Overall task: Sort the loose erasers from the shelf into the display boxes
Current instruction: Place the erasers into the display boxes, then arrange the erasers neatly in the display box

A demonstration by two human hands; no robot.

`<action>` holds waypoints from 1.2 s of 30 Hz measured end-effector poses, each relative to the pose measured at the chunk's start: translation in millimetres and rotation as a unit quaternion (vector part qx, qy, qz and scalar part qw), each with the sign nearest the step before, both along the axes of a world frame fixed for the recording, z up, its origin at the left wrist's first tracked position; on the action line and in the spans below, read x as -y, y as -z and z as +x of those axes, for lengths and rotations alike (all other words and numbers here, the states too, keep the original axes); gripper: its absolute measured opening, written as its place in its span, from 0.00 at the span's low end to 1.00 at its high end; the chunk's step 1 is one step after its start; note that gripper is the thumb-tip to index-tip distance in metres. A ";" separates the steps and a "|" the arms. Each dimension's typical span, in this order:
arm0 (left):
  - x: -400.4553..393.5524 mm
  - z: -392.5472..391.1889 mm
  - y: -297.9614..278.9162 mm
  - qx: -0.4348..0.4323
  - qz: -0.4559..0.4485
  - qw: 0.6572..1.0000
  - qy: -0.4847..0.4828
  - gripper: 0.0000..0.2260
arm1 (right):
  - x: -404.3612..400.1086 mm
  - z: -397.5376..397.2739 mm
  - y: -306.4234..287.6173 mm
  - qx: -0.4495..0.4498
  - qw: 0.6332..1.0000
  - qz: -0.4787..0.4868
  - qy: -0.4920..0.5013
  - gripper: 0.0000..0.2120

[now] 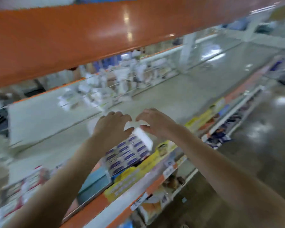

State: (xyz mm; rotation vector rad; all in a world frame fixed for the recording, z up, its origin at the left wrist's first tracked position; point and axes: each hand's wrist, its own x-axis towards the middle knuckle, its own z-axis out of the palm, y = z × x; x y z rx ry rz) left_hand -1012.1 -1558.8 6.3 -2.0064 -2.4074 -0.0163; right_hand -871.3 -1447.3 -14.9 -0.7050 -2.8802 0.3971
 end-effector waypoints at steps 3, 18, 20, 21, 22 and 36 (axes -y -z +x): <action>-85.7 53.6 0.7 -0.018 -0.038 0.999 0.029 0.20 | -63.7 60.7 6.1 0.003 0.996 -0.037 0.082 0.16; -393.0 252.6 51.5 0.047 -0.036 0.996 0.068 0.19 | -343.7 279.2 49.6 0.061 0.971 -0.069 0.222 0.21; -432.0 250.8 53.8 0.049 -0.032 0.997 0.046 0.19 | -384.4 282.7 52.7 0.076 0.973 -0.072 0.208 0.21; -451.8 249.1 54.5 0.052 -0.024 0.998 0.038 0.18 | -405.2 283.4 53.0 0.083 0.973 -0.072 0.203 0.21; -470.9 247.2 54.9 0.058 -0.013 0.998 0.028 0.18 | -426.0 283.1 53.8 0.080 0.975 -0.068 0.198 0.21; -644.6 209.7 79.6 0.154 0.044 0.974 -0.163 0.25 | -653.8 238.7 50.8 0.066 0.989 -0.065 0.115 0.21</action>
